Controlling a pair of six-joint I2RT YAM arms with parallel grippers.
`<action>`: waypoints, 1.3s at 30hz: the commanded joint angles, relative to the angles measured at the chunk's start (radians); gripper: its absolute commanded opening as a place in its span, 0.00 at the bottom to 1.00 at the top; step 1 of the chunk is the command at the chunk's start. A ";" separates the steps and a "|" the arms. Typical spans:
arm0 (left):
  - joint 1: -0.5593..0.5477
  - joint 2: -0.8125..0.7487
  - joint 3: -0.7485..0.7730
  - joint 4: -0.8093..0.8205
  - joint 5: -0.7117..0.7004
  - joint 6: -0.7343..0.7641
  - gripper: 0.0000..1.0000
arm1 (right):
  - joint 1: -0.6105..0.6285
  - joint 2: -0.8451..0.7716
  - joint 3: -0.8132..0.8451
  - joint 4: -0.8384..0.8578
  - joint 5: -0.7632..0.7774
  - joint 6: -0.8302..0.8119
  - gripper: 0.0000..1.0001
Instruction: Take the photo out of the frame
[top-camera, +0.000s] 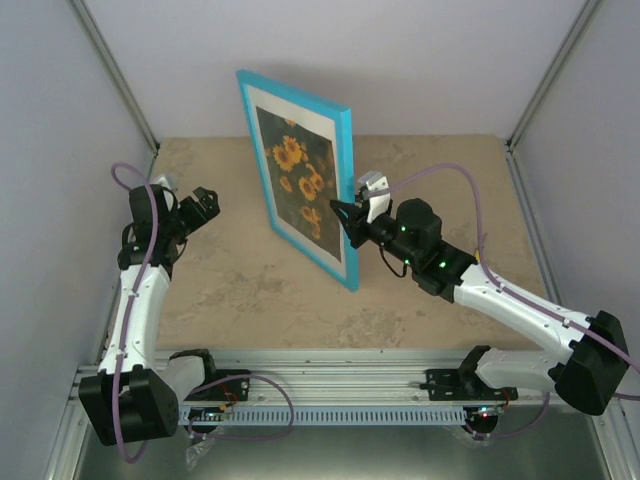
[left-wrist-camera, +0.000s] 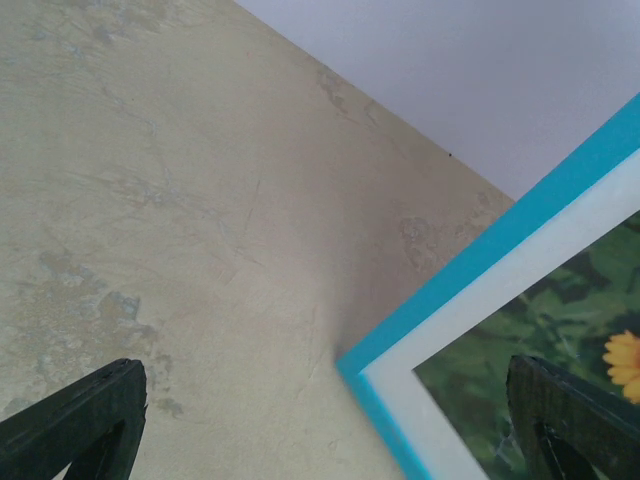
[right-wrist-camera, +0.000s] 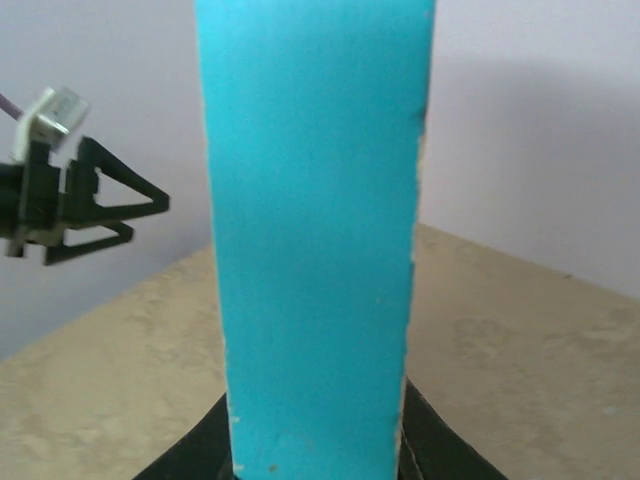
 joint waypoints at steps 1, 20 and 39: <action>0.009 0.004 -0.011 0.021 0.030 0.011 1.00 | -0.078 -0.031 -0.024 0.095 -0.238 0.240 0.01; 0.013 0.032 -0.013 0.020 0.076 0.014 1.00 | -0.381 0.193 -0.220 0.145 -0.778 0.586 0.00; 0.016 0.106 -0.009 0.008 0.151 0.023 1.00 | -0.441 0.703 -0.044 0.129 -0.898 0.515 0.01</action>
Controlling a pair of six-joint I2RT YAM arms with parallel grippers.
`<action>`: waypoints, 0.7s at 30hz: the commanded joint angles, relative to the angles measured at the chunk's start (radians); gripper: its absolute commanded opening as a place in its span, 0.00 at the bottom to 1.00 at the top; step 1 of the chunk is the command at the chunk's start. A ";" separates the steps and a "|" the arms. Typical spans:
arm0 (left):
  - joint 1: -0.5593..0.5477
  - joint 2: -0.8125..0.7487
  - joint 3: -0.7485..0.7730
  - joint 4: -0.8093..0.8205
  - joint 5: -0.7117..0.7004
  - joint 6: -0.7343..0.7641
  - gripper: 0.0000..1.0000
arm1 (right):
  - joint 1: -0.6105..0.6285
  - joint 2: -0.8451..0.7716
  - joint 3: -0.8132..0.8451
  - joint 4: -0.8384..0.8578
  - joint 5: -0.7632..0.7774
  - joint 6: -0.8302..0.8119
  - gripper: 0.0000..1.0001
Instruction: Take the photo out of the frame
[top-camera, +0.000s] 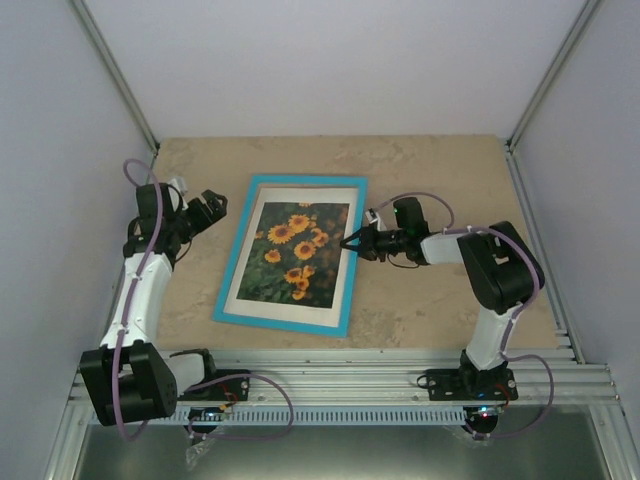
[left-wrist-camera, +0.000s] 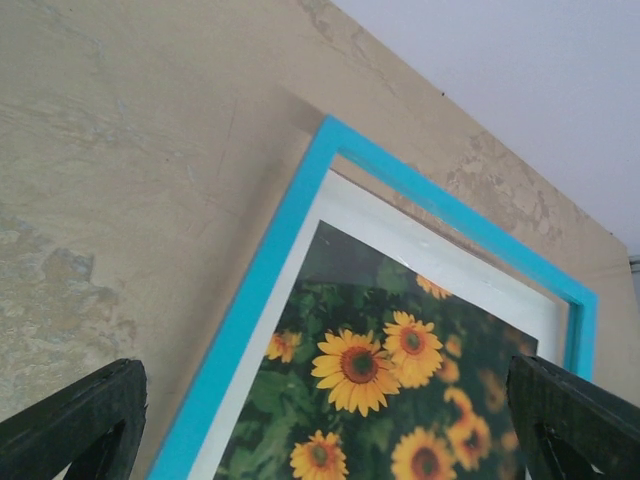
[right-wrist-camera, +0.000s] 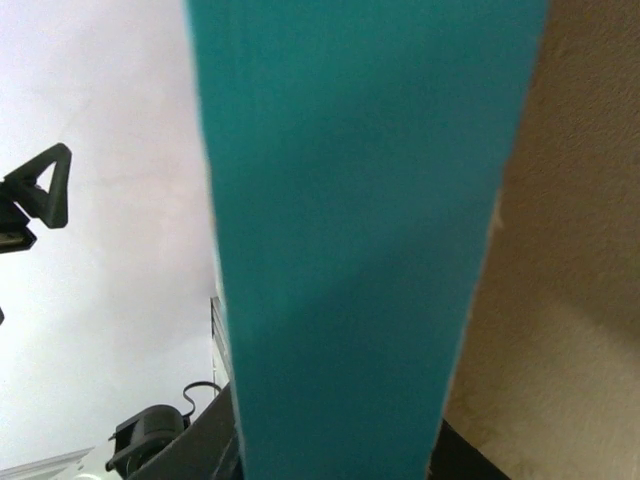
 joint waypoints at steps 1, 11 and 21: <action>0.010 0.010 -0.007 0.004 0.039 0.018 1.00 | 0.007 0.084 0.078 -0.044 0.036 -0.222 0.01; 0.011 0.049 -0.007 -0.002 0.078 0.019 1.00 | 0.015 0.221 0.228 -0.162 0.047 -0.279 0.01; 0.011 0.071 -0.007 -0.008 0.096 0.023 1.00 | 0.031 0.321 0.391 -0.319 0.064 -0.341 0.04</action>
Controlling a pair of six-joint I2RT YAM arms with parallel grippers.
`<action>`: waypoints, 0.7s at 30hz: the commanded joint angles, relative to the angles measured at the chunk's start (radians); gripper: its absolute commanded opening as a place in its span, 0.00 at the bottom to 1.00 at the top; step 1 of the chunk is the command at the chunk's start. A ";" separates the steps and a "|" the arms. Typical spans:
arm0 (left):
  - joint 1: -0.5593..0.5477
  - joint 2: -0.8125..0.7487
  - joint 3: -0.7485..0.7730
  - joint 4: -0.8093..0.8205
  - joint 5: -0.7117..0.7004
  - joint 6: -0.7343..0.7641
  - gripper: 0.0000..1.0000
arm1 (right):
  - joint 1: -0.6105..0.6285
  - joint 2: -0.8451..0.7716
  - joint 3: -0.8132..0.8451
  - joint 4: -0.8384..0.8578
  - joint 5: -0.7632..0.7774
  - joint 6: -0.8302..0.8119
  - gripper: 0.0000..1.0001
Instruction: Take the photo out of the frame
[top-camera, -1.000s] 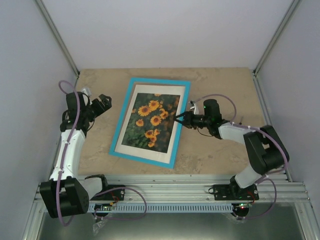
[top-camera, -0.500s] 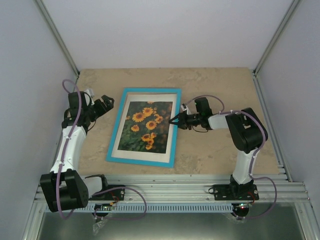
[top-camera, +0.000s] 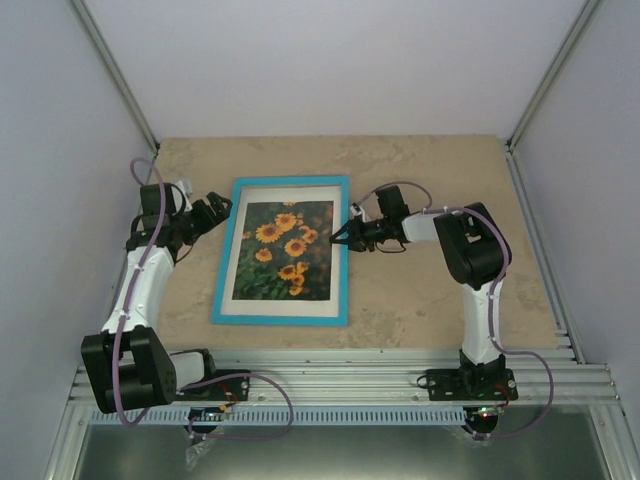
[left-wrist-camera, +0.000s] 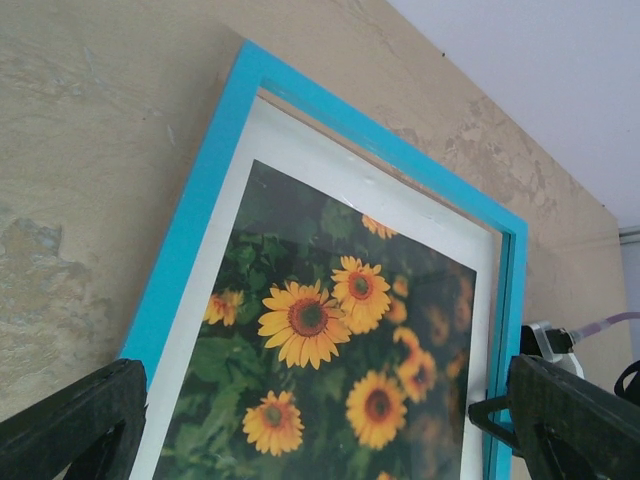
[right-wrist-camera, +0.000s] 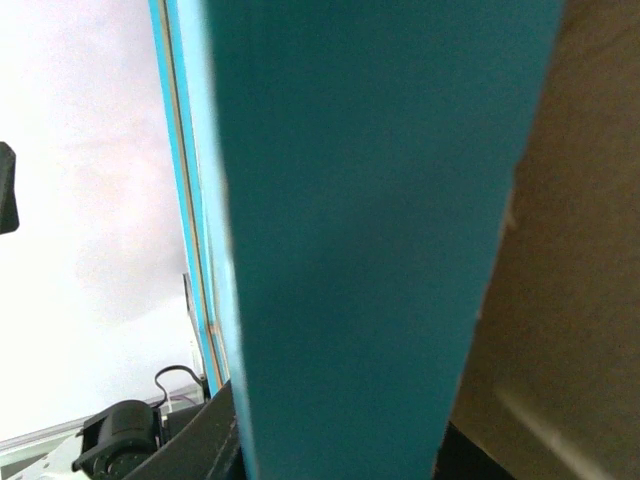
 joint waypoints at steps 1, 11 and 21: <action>0.007 0.005 -0.007 -0.009 0.029 0.018 1.00 | 0.030 0.039 0.062 -0.075 0.139 -0.186 0.04; 0.006 0.015 -0.005 -0.013 0.037 0.023 1.00 | 0.042 0.009 0.059 -0.142 0.210 -0.205 0.27; 0.007 0.018 -0.005 -0.018 0.035 0.028 1.00 | 0.041 -0.059 0.072 -0.274 0.382 -0.255 0.51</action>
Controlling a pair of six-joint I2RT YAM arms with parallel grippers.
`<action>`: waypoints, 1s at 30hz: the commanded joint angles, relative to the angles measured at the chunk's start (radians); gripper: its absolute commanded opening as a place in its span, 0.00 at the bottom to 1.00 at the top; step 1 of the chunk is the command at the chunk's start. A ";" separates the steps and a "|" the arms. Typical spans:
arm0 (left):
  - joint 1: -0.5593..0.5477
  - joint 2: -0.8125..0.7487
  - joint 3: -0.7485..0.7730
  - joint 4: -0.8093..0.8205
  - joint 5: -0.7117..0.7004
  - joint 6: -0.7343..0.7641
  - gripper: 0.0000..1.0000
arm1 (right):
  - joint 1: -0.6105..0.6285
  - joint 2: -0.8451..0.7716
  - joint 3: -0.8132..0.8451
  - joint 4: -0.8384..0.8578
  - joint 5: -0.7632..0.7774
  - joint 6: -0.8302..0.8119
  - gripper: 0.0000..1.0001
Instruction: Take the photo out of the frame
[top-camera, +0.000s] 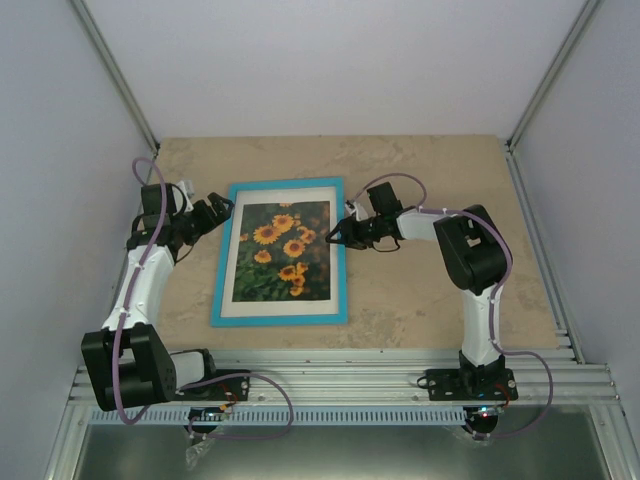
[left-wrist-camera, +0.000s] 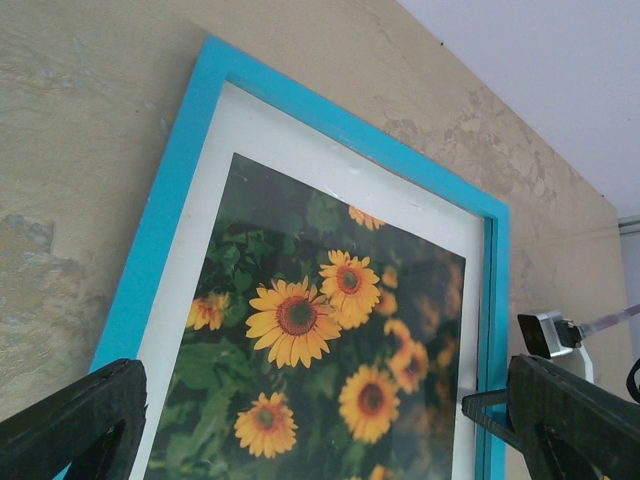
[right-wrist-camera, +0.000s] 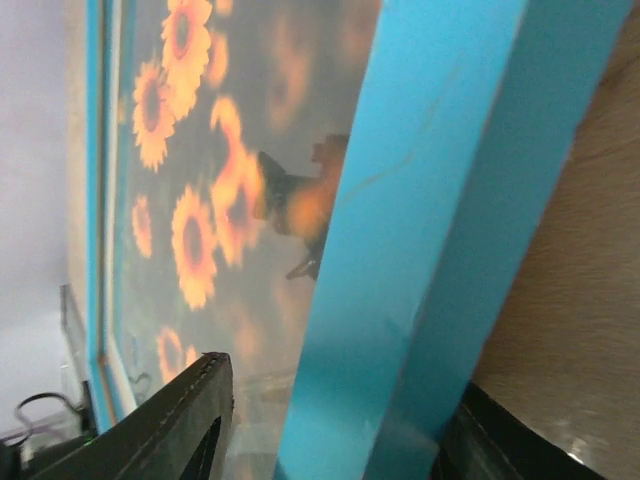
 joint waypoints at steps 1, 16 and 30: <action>0.007 0.005 -0.005 -0.018 0.015 0.014 1.00 | -0.007 -0.033 -0.009 -0.101 0.183 -0.066 0.52; 0.006 0.092 0.031 -0.100 -0.064 0.082 1.00 | 0.077 -0.247 -0.085 -0.196 0.490 -0.107 0.57; -0.096 0.262 0.115 -0.228 -0.413 0.141 1.00 | 0.229 -0.161 0.082 -0.288 0.811 -0.140 0.56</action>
